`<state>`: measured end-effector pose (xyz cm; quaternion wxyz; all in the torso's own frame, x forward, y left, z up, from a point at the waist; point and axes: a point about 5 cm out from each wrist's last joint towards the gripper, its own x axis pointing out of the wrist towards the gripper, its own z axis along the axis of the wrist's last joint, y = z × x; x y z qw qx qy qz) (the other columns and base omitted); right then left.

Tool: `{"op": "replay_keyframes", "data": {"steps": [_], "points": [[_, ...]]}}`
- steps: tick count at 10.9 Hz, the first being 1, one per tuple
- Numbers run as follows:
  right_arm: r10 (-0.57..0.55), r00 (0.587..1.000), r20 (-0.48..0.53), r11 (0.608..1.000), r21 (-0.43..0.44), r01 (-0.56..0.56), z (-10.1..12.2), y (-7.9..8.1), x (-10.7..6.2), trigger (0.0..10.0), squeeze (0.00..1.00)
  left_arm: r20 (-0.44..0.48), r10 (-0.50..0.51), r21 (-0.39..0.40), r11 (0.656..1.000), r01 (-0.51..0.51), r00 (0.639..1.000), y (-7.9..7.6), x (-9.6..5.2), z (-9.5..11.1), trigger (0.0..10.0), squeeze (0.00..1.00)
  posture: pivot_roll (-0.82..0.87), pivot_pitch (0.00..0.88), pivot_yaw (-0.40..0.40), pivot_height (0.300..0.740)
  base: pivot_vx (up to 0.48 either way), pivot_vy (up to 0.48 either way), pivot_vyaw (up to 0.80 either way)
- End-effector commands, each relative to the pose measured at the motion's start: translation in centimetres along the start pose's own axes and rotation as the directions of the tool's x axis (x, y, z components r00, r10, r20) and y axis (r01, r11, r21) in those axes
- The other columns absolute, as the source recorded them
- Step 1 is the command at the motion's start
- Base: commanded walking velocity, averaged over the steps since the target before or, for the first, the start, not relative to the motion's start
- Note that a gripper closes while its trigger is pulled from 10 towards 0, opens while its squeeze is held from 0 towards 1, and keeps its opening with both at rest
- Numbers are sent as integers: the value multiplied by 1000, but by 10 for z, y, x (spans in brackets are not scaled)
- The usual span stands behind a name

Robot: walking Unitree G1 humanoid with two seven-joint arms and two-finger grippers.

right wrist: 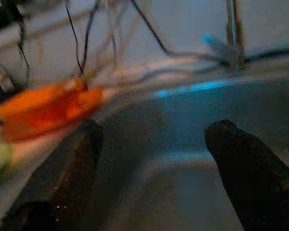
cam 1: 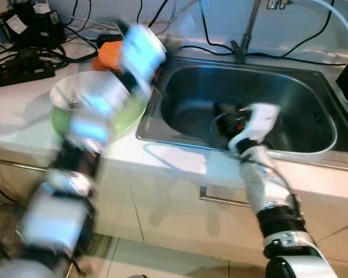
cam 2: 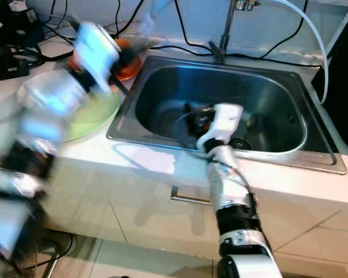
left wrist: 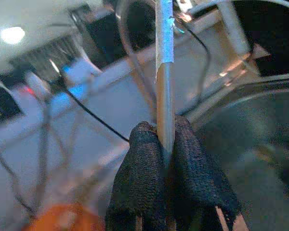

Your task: Kitchen organization

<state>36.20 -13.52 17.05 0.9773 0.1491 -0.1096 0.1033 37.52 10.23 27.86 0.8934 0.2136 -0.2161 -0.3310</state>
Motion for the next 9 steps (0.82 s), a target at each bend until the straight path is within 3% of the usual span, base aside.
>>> {"op": "replay_keyframes", "data": {"steps": [1,2,3,4,5,7,9], "points": [[18,999,33,1000,5,-18,11,-2,0,10000,1000,18,21,-16,1000,-21,1000,-2,2,6,10000,0,149,19,34,740,0,0,0],[38,997,61,998,44,-41,21,-4,2,10000,1000,2,42,-51,998,-41,999,-10,2,3,10000,0,139,15,36,740,0,0,0],[68,993,95,986,144,-81,31,-5,2,10000,1000,-19,43,-78,996,-45,999,-22,2,-1,10000,0,133,14,37,740,0,0,0],[113,988,108,973,188,-132,35,-3,1,10000,608,-23,33,-87,996,-34,999,-30,2,-2,10000,0,130,13,39,740,0,0,0],[167,976,138,951,239,-197,40,1,-4,10000,0,-26,34,-123,992,-37,999,-36,4,-1,10000,0,123,9,43,740,0,0,0],[224,959,174,906,325,-271,46,5,-11,10000,0,-53,40,-157,986,-48,998,-45,2,-5,10000,0,116,4,45,740,0,0,0],[336,914,227,838,370,-401,53,14,-21,10000,0,-66,28,-197,980,-40,997,-54,0,-6,10000,0,116,0,42,740,0,0,0]]}}
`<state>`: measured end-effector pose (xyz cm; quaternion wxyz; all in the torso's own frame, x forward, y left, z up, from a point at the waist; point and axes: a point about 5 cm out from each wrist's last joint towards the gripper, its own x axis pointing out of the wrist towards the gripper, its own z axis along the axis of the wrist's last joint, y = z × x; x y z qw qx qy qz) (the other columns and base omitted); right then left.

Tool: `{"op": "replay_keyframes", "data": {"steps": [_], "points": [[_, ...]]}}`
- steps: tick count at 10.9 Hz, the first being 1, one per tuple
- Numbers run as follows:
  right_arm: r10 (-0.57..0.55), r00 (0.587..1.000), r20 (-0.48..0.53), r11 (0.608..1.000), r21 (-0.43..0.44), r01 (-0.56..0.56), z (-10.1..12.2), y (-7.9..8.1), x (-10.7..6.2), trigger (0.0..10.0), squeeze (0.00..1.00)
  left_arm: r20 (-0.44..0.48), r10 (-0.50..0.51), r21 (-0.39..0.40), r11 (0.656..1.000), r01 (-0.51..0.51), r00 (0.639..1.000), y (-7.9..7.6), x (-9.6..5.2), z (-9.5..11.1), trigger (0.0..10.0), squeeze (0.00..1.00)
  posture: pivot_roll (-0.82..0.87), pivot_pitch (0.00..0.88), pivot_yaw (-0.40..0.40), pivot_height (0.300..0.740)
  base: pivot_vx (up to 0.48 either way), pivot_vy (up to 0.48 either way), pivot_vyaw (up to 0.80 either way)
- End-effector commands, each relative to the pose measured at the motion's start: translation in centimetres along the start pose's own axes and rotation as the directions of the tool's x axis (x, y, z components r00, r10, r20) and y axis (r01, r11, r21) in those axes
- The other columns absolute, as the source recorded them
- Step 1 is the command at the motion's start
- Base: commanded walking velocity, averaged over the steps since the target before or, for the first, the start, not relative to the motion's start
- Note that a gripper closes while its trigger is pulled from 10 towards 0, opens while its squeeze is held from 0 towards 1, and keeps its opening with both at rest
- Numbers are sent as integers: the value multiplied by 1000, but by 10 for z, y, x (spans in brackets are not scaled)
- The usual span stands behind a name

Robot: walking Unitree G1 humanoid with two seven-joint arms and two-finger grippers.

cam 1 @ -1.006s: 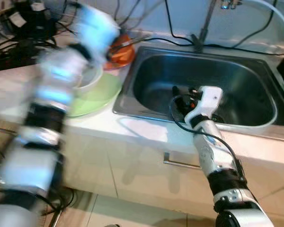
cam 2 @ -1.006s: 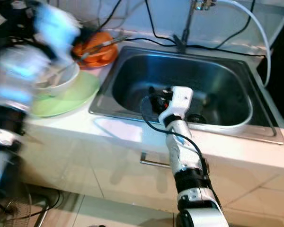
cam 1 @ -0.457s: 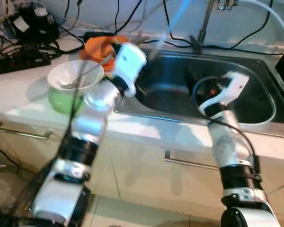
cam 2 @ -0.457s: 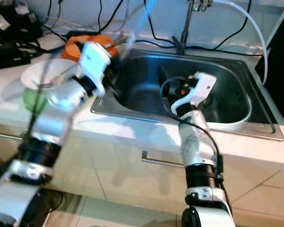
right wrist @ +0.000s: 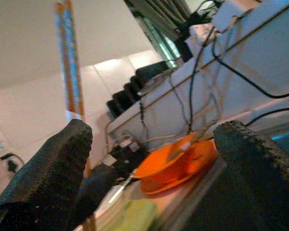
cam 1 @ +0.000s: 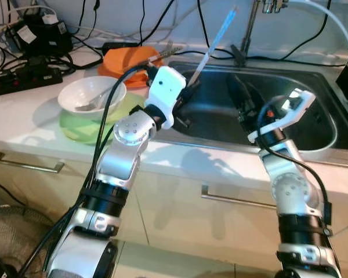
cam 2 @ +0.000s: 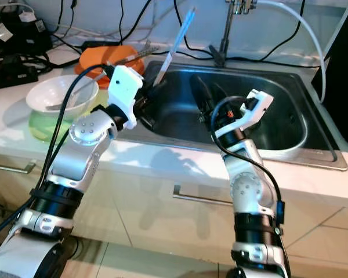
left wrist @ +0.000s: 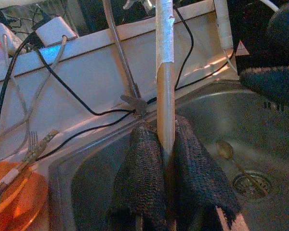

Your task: Kitchen organization

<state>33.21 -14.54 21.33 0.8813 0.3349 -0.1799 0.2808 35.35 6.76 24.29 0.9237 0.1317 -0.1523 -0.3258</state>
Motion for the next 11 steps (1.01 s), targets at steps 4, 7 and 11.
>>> {"op": "replay_keyframes", "data": {"steps": [4,7,11], "points": [[70,998,10,996,63,-70,-3,16,5,10000,0,-74,-253,-3,967,253,965,-35,-9,-10,10000,0,127,0,52,740,0,0,0],[58,998,9,995,79,-58,-5,17,5,10000,0,-97,-277,-19,961,276,956,-37,-14,-12,10000,0,134,16,52,740,0,0,0],[36,999,10,995,97,-37,-7,16,5,0,0,-124,-252,-21,968,252,960,-31,-17,-14,10000,0,140,37,51,740,0,0,0]]}}
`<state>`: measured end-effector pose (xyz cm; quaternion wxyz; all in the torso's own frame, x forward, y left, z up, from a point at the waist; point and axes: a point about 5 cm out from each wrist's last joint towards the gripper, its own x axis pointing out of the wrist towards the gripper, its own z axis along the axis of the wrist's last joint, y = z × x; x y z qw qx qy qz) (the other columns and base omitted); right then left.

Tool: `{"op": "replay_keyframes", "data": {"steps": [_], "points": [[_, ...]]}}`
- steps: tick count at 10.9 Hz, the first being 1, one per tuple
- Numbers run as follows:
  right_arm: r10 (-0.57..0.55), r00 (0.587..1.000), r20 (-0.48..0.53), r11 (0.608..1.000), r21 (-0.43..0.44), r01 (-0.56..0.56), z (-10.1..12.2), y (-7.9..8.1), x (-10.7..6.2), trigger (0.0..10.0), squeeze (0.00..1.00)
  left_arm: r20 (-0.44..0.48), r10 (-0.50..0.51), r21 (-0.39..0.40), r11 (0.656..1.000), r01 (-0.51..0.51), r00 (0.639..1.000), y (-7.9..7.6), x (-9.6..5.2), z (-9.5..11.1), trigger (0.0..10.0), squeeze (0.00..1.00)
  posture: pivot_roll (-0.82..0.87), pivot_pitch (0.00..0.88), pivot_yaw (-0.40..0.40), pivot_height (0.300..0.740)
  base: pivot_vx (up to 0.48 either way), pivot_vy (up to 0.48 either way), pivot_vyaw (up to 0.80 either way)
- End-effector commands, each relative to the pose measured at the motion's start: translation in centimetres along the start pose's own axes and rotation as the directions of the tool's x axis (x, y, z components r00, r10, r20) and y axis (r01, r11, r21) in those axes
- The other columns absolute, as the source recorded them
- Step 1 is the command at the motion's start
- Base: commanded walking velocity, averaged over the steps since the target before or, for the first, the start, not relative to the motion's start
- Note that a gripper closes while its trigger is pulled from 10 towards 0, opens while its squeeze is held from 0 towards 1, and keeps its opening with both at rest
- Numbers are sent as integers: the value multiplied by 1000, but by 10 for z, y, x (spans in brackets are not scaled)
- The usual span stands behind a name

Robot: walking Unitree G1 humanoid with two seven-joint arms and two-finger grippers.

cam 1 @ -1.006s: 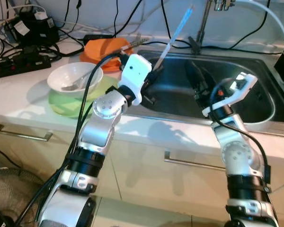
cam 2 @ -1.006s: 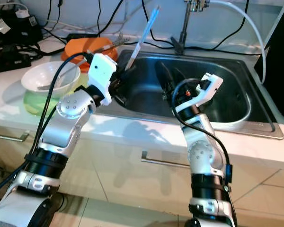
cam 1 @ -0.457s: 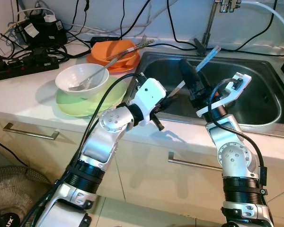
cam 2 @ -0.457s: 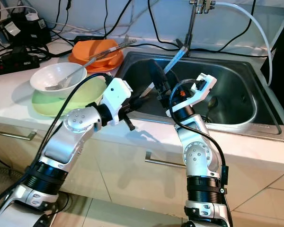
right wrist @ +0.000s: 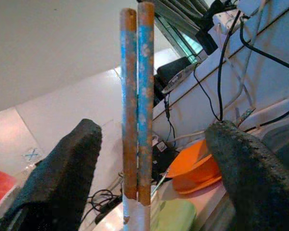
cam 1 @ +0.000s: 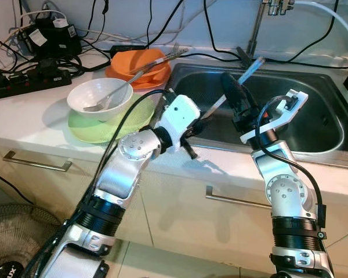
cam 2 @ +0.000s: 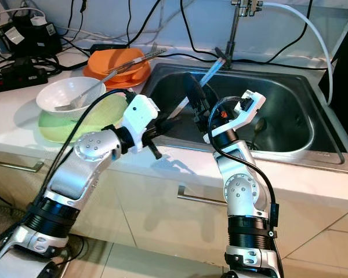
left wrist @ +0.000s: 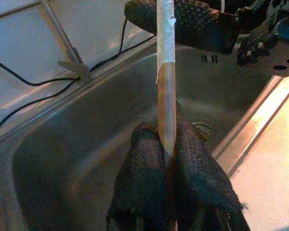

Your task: Kitchen organization

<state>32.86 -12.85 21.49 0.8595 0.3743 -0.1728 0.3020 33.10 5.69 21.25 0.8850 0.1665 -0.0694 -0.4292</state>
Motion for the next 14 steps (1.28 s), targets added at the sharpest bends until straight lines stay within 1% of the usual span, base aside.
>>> {"op": "replay_keyframes", "data": {"steps": [1,5,7,9,14], "points": [[5,1000,3,1000,5,-5,2,3,0,0,0,6,-12,5,1000,12,1000,-1,-2,4,10000,0,140,39,51,740,0,0,0],[28,1000,-4,999,22,-28,-2,8,3,0,0,-9,-62,-2,998,62,998,-8,-2,3,10000,0,150,50,52,740,0,0,0],[33,999,-1,999,28,-33,-3,9,3,0,0,-16,-58,-1,998,58,998,-6,-3,2,10000,0,149,51,54,740,0,0,0],[28,1000,1,999,27,-28,-3,9,3,0,0,-15,-27,0,1000,27,1000,-3,-2,3,10000,0,149,54,55,740,0,0,0],[24,1000,2,999,36,-24,-4,9,2,0,0,-14,-42,-5,999,42,999,-7,0,3,10000,0,151,54,56,740,0,0,0]]}}
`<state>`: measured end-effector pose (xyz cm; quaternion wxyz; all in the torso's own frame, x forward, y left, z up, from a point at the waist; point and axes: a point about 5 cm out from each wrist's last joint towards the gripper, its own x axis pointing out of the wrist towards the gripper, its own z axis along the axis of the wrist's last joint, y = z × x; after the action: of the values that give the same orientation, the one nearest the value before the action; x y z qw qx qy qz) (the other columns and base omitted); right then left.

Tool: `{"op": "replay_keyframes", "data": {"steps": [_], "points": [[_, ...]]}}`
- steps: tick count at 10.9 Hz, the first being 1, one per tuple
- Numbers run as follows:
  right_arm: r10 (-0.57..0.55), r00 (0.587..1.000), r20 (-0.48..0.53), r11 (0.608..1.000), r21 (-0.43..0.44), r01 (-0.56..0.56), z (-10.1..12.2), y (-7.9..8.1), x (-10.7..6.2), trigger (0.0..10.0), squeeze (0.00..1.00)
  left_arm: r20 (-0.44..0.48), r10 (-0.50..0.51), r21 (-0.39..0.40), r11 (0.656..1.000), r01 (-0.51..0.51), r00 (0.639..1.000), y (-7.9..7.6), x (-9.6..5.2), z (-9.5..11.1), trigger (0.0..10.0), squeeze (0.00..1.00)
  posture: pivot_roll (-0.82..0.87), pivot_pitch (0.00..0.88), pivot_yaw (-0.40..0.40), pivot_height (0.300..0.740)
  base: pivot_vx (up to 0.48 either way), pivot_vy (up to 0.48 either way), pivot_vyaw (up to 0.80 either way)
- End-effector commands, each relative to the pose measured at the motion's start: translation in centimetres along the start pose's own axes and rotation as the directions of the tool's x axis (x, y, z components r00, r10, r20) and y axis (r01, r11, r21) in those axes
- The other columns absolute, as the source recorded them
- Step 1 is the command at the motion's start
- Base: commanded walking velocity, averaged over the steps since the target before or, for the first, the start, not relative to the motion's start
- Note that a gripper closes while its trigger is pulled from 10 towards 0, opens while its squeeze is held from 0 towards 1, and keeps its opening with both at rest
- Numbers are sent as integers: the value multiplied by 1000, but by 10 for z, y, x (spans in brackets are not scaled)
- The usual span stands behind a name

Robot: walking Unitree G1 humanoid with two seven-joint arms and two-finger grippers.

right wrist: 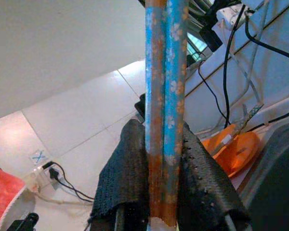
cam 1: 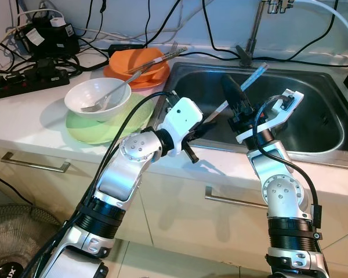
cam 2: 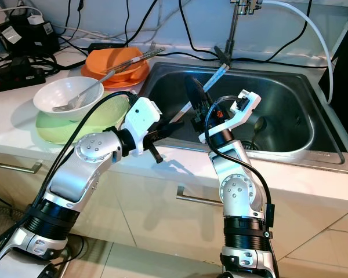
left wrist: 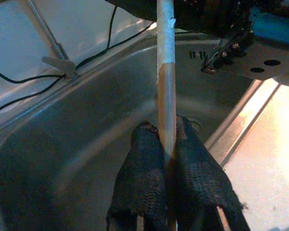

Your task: Kitchen organization

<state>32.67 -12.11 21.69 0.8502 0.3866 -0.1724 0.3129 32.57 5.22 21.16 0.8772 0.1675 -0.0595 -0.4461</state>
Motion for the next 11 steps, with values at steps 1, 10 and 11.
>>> {"op": "replay_keyframes", "data": {"steps": [1,10,11], "points": [[3,1000,1,1000,6,-3,0,2,0,0,0,-3,-1,2,1000,1,1000,0,0,1,10000,0,152,55,55,740,0,0,0],[-7,1000,2,1000,14,7,-2,1,-1,0,0,3,43,-10,999,-43,999,8,-2,2,10000,0,157,58,56,740,0,0,0],[-8,1000,4,1000,16,8,-2,1,-1,0,0,4,48,-10,999,-48,999,8,-2,2,10000,0,156,58,56,740,0,0,0]]}}
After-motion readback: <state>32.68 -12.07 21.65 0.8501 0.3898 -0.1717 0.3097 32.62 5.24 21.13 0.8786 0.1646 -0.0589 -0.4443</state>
